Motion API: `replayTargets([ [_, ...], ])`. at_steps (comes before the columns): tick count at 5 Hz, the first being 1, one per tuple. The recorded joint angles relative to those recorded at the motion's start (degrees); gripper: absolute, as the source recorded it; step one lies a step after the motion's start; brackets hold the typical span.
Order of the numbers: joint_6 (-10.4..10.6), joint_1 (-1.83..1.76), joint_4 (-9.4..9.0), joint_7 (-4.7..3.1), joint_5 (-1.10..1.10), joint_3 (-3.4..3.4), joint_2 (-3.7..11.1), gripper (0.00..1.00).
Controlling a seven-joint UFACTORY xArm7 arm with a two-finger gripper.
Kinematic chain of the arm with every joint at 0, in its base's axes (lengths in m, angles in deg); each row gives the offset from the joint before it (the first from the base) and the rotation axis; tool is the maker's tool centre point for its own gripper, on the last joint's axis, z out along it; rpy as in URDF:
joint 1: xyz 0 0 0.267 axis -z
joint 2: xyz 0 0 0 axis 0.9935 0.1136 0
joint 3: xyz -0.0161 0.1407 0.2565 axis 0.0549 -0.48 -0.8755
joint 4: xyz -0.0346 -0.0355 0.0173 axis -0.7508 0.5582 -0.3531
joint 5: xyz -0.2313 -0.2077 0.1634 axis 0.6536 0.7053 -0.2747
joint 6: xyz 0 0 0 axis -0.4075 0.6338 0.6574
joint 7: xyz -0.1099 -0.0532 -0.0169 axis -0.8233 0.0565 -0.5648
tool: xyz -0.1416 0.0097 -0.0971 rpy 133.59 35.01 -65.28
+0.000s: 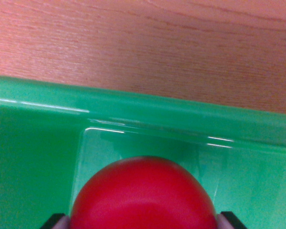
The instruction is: Pick fruit
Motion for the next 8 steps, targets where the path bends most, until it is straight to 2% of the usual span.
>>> replayTargets([
  [1, -2.5, 0.02, 1.82, -0.04, -0.13, -0.04, -0.64, 1.00],
  [2, -2.5, 0.02, 1.82, -0.04, -0.13, -0.04, -0.64, 1.00],
  [3, -5.0, 0.05, 3.73, -0.09, -0.27, -0.09, -1.32, 1.00],
  [4, -5.0, 0.05, 3.73, -0.09, -0.27, -0.09, -1.32, 1.00],
  [5, -7.7, 0.07, 5.69, -0.13, -0.42, -0.13, -2.02, 1.00],
  [6, -7.7, 0.07, 5.69, -0.13, -0.42, -0.13, -2.02, 1.00],
  [7, -10.2, 0.09, 7.59, -0.18, -0.56, -0.17, -2.69, 1.00],
  [8, -10.2, 0.09, 7.59, -0.18, -0.56, -0.17, -2.69, 1.00],
])
